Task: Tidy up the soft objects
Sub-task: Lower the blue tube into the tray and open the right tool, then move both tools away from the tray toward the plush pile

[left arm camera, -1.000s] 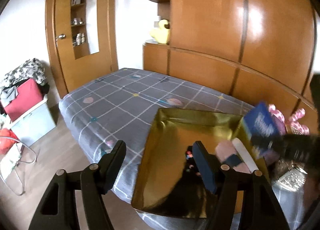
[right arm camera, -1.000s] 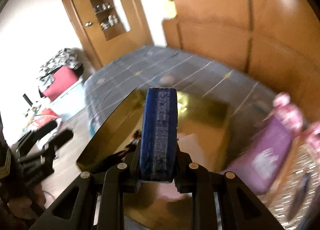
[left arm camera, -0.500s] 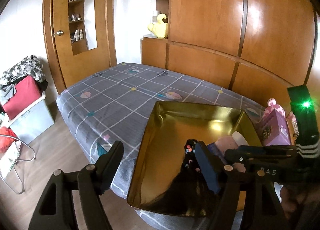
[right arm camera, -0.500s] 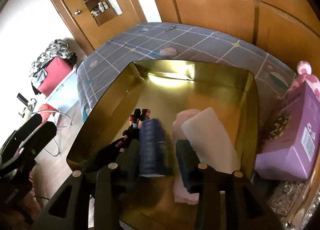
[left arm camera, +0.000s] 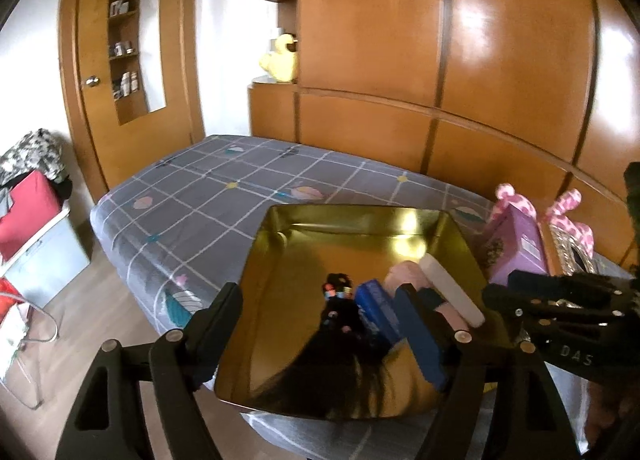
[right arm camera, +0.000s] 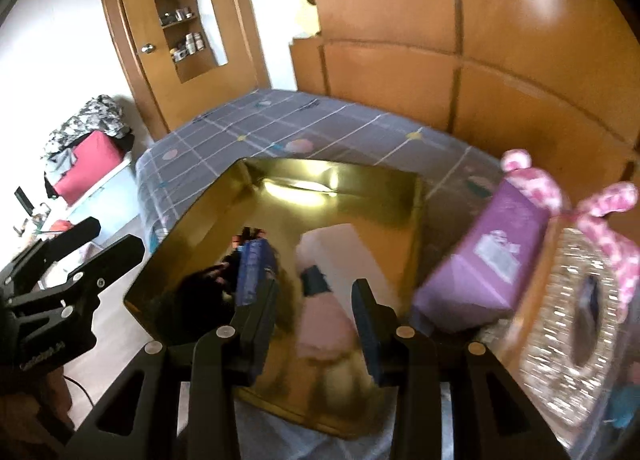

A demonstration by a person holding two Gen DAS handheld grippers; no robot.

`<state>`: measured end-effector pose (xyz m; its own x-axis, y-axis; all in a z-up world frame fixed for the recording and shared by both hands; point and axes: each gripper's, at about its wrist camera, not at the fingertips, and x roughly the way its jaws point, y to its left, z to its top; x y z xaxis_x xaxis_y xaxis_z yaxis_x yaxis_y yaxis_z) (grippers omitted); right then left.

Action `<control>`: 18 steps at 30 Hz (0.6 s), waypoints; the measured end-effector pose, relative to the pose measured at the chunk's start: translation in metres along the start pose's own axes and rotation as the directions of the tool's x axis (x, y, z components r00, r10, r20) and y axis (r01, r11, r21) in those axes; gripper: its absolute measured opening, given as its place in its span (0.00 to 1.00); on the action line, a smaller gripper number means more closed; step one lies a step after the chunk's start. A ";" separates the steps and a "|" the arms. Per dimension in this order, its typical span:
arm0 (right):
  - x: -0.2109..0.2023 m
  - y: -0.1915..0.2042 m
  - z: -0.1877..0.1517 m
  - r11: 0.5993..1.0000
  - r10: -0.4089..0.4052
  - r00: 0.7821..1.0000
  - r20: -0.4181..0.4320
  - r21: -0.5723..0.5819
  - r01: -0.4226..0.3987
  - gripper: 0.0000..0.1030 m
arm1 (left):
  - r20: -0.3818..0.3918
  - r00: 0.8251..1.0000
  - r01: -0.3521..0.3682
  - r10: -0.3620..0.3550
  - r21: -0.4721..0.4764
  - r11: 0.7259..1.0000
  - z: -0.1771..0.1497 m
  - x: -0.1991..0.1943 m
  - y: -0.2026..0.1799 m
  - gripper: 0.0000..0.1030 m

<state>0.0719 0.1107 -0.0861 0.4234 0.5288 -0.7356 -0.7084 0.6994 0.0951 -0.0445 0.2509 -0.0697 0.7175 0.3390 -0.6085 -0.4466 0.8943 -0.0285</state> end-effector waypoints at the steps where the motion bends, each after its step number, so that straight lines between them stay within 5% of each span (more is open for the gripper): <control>1: -0.004 -0.001 -0.002 1.000 -0.009 1.000 0.006 -0.003 0.009 0.37 | -0.001 1.000 0.005 -0.005 0.007 1.000 -0.001 -0.001 -0.004 0.76; 18: -0.076 -0.061 -0.046 0.982 -0.180 0.979 0.092 0.082 0.173 0.39 | -0.036 0.994 0.111 -0.108 0.105 0.988 -0.014 -0.013 -0.056 0.77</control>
<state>0.0568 0.0054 -0.0669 0.5941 0.4359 -0.6760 -0.5758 0.8174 0.0210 -0.0362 0.1926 -0.0718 0.7417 0.2301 -0.6300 -0.3056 0.9521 -0.0121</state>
